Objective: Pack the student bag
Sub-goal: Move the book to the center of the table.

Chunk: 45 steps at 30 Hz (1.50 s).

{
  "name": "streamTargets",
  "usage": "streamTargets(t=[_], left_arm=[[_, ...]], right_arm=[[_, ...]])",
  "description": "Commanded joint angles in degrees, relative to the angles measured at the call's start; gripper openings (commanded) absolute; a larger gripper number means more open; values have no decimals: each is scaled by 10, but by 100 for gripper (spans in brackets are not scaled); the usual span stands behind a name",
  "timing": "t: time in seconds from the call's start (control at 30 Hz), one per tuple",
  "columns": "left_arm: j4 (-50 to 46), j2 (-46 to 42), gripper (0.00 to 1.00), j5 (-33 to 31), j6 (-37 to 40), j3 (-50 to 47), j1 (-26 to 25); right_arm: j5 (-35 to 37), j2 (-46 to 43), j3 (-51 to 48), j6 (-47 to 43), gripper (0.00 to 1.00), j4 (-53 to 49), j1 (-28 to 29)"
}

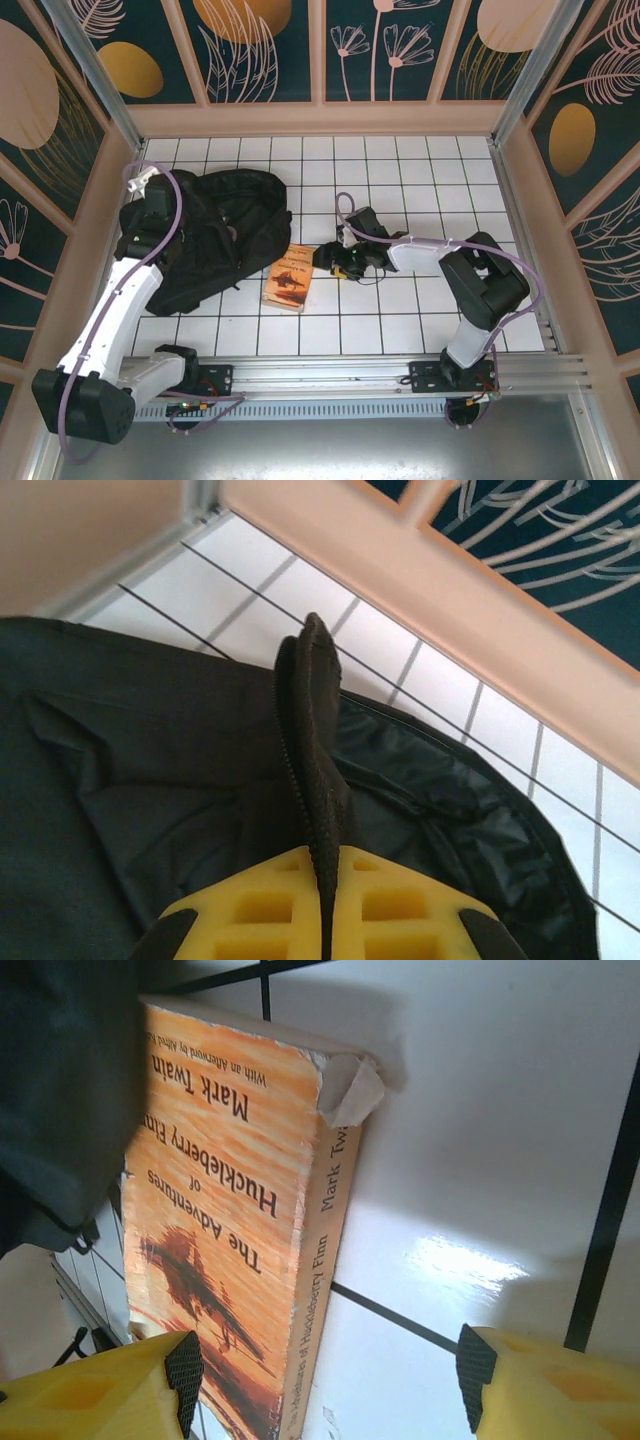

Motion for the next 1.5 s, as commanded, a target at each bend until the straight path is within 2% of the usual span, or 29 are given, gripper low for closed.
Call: streamTargets(t=[0.0, 0.13, 0.27, 0.43, 0.53, 0.73, 0.9, 1.27, 1.47], left_arm=[[-8, -10, 0, -69, 19, 22, 6], [2, 16, 0, 14, 21, -5, 4], [-6, 26, 0, 10, 29, -51, -15], [-31, 66, 0, 42, 15, -63, -93], [-13, 81, 0, 94, -14, -80, -123], [42, 82, 0, 168, -50, -114, -127], [66, 82, 0, 203, -72, -130, -127], [80, 80, 0, 208, -86, -137, -127], [43, 67, 0, 142, -62, -106, -125]], right_arm=[[-1, -7, 1, -15, 71, -11, -2], [-20, 10, 11, -6, 71, -1, 1], [-31, 33, 30, 3, 71, -3, 13], [-41, 80, 68, 27, 71, -3, 29], [-61, 109, 84, 55, 72, 19, 31], [-114, 157, 121, 114, 73, 89, 46], [-153, 150, 137, 170, 73, 161, 48], [-168, 134, 151, 167, 72, 159, 72], [-73, 95, 162, 44, 70, -16, 70]])
